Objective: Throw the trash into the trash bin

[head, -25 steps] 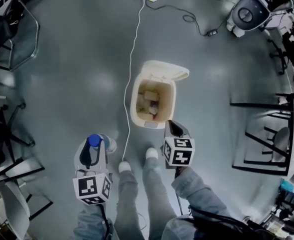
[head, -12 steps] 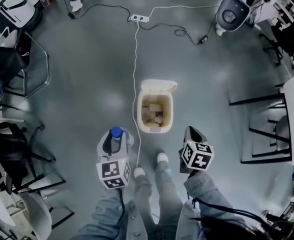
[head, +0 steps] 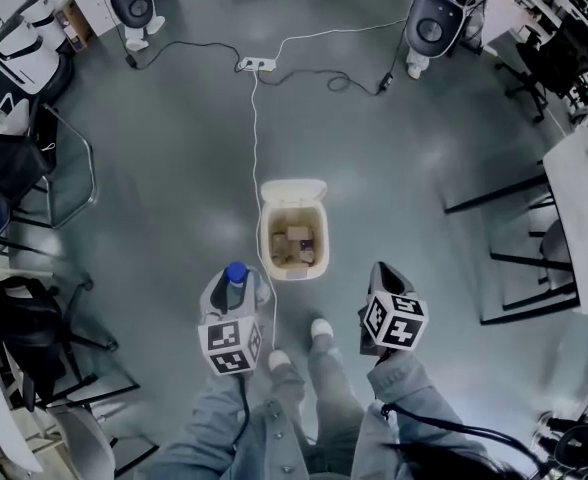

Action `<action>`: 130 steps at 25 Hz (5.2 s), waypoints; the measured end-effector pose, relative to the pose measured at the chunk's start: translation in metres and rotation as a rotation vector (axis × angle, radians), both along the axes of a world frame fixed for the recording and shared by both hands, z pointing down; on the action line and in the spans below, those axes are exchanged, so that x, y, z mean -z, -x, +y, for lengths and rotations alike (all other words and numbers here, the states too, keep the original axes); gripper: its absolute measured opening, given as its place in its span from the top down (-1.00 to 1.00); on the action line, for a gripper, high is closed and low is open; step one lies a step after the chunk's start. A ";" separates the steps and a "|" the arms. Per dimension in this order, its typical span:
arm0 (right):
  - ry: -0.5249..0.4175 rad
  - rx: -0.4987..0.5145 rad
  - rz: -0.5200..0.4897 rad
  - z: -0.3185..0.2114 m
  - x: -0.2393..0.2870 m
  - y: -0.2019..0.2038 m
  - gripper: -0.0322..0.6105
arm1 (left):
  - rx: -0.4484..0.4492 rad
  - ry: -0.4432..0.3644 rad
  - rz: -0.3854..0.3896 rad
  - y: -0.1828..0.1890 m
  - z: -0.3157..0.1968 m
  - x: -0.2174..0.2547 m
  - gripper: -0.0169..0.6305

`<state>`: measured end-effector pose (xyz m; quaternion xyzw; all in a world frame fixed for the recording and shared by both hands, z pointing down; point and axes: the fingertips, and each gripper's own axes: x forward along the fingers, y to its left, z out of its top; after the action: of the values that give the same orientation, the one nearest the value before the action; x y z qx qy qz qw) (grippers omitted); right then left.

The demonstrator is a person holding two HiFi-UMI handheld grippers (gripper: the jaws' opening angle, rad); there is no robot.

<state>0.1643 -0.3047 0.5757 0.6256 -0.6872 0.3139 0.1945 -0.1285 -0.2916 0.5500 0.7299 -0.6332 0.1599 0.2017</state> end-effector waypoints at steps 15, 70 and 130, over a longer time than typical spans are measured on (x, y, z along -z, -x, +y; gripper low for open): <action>0.078 -0.132 0.037 0.005 -0.039 -0.094 0.89 | -0.189 -0.011 -0.091 -0.088 -0.102 -0.073 0.37; -0.038 -0.022 -0.008 -0.052 0.043 -0.011 0.89 | -0.065 -0.040 0.075 -0.035 -0.085 0.039 0.53; -0.329 0.142 0.111 -0.013 0.212 0.034 0.89 | 0.113 -0.250 -0.002 0.049 0.010 0.205 0.92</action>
<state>0.1302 -0.3179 0.3633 0.6153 -0.7599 0.1478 0.1487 -0.1772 -0.2820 0.3445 0.7125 -0.6884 0.0689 0.1172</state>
